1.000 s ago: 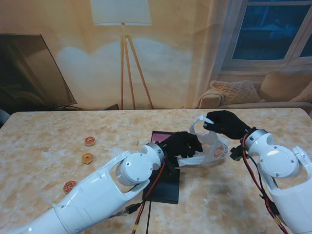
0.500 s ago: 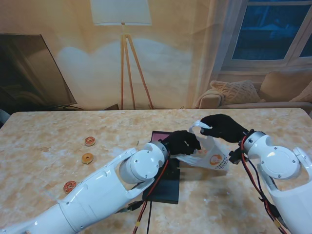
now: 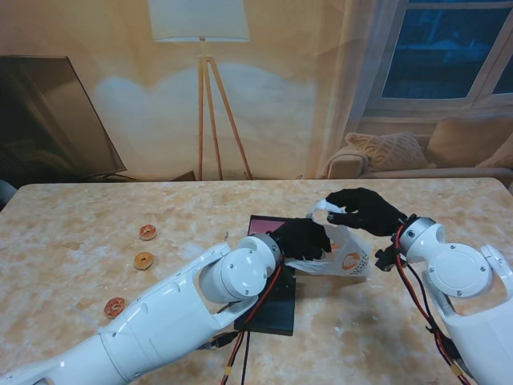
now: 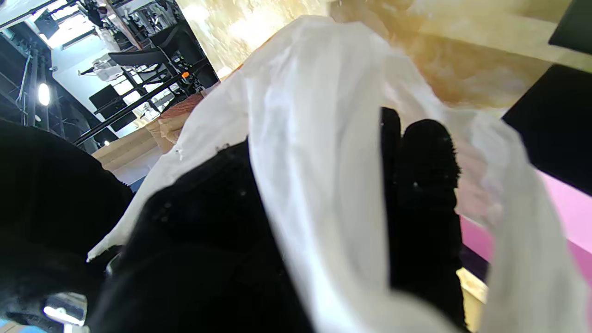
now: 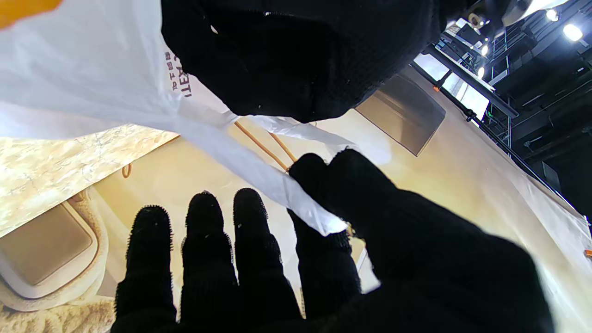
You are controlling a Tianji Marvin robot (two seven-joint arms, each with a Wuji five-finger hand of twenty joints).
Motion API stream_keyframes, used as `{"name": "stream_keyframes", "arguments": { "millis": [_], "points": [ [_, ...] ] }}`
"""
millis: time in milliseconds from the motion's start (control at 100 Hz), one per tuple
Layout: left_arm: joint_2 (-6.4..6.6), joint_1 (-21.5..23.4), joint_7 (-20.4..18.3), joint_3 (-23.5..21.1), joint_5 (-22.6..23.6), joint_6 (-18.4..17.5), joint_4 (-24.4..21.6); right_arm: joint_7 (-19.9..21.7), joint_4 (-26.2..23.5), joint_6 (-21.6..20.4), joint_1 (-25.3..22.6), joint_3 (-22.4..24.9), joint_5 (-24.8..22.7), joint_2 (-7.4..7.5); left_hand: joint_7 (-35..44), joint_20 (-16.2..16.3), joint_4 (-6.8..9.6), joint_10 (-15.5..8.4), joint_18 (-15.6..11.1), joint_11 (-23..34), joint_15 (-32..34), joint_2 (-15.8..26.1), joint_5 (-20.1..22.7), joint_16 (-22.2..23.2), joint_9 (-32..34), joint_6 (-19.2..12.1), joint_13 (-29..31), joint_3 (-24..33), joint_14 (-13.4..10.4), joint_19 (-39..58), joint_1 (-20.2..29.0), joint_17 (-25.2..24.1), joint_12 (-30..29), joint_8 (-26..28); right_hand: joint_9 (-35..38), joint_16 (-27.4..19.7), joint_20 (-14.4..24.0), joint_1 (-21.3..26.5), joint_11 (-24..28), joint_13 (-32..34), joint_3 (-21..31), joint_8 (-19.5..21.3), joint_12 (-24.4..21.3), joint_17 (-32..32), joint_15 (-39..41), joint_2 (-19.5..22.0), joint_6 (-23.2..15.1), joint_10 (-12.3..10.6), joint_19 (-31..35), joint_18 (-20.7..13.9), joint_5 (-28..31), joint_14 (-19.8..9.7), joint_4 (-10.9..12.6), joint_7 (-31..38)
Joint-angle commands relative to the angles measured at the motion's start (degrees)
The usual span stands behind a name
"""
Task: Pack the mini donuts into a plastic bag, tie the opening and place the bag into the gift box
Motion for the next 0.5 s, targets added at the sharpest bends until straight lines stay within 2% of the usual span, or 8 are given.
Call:
{"name": "stream_keyframes", "arguments": {
  "millis": [0,90,120,130,180,370,400,490],
  "points": [
    [-0.62,0.22,0.15,0.03,0.24,0.43,-0.46,0.73,-0.01,-0.18,-0.57,-0.11,0.08,-0.23,-2.67,1.50,-1.66,0.17,-2.25,2.09,0.12,-3.39,-0.07,1.12,-3.91,0.70,-1.78,4.52,2.68,0.07,-3.22,-0.92,-3.01,0.73,-1.84,-1.18,-1.13,5.76,-1.02,-0.85,3.70,-1.08,-0.50,-1.06,-1.17,-0.44,-9.50,1.05,-0.81,-0.46,0.46,0.28,1.04,-2.90],
    [-0.83,-0.06,0.82,0.37,1.57,1.07,-0.16,0.57,-0.16,-0.08,-0.77,-0.05,0.12,-0.27,-5.65,3.41,-2.04,-0.57,-3.04,3.08,2.01,-6.05,-0.45,3.87,-5.61,1.20,-2.90,10.79,1.48,0.37,-8.34,-2.89,-4.31,2.24,-1.80,-1.12,-1.27,5.89,-1.08,-0.75,3.72,-1.08,-0.58,-1.12,-1.36,-0.47,-9.20,1.07,-0.91,-0.47,0.48,0.45,1.03,-2.92],
    [-0.81,-0.32,0.73,0.58,1.99,1.13,0.03,0.53,-0.22,-0.01,-0.79,-0.06,0.14,-0.29,-7.08,3.99,-0.56,-0.72,-3.44,2.90,1.71,-6.66,-0.73,4.89,-6.40,1.55,-3.48,14.02,1.09,-0.11,-10.89,-3.60,-4.45,2.70,-1.80,-1.10,-1.31,5.95,-1.09,-0.67,3.76,-1.07,-0.60,-1.11,-1.40,-0.50,-9.05,1.19,-0.92,-0.49,0.51,0.45,1.03,-2.89],
    [-0.78,-0.42,0.64,0.65,2.12,1.18,0.07,0.53,-0.23,0.01,-0.80,-0.06,0.15,-0.29,-7.84,4.42,0.66,-0.72,-3.57,2.75,1.63,-6.76,-0.88,5.53,-6.81,1.76,-3.72,15.49,0.94,-0.31,-12.25,-3.96,-4.52,3.05,-1.80,-1.09,-1.32,5.96,-1.10,-0.67,3.76,-1.07,-0.61,-1.11,-1.43,-0.49,-9.03,1.20,-0.93,-0.49,0.50,0.43,1.02,-2.89],
    [-0.63,-0.91,0.04,1.01,2.54,1.29,0.35,0.58,-0.27,0.07,-0.80,-0.05,0.32,-0.29,-8.95,5.40,2.13,-0.98,-4.17,2.39,2.01,-7.78,-1.36,6.84,-7.67,1.64,-4.14,17.28,0.27,-0.15,-14.21,-4.71,-4.66,3.46,-1.75,-1.06,-1.40,6.05,-1.08,-0.62,3.78,-1.12,-0.64,-1.11,-1.56,-0.47,-8.72,1.12,-0.95,-0.63,0.49,0.40,0.99,-2.88],
    [-0.73,-1.88,-0.34,2.05,3.82,0.61,1.51,0.57,-0.36,-0.12,-0.87,0.06,0.38,-0.29,-11.97,14.60,1.30,-1.04,-6.55,0.81,5.25,-11.29,-4.33,14.24,-12.30,1.65,-6.56,20.08,-0.41,3.06,-18.30,-7.14,-5.21,3.57,-1.74,-0.95,-1.58,6.40,-1.00,-0.59,3.89,-1.13,-0.70,-0.90,-1.93,-0.39,-7.55,1.51,-0.92,-0.83,0.32,0.80,0.89,-2.56],
    [-0.80,-1.93,-0.31,2.16,3.89,0.89,1.53,0.45,-0.40,-0.10,-0.90,0.07,0.29,-0.31,-12.34,16.30,1.23,-0.64,-6.85,0.78,5.79,-11.27,-4.55,15.33,-12.82,1.98,-7.04,20.19,-0.33,3.77,-18.38,-7.48,-5.20,3.57,-1.75,-0.92,-1.59,6.44,-0.96,-0.56,3.92,-1.13,-0.70,-0.87,-1.94,-0.35,-7.47,1.52,-0.90,-0.87,0.27,0.81,0.89,-2.54],
    [-1.05,-2.01,0.00,2.37,4.15,2.03,1.50,0.06,-0.53,0.00,-1.03,0.09,0.34,-0.40,-12.38,18.07,1.47,-0.49,-6.10,1.11,5.40,-9.21,-3.99,16.00,-12.77,2.09,-8.10,18.86,0.42,3.10,-16.80,-8.46,-5.06,3.84,-1.77,-0.84,-1.63,6.64,-0.82,-0.47,3.97,-1.09,-0.67,-0.89,-1.98,-0.29,-6.81,1.55,-0.83,-1.11,0.10,0.71,0.89,-2.33]
  ]
}}
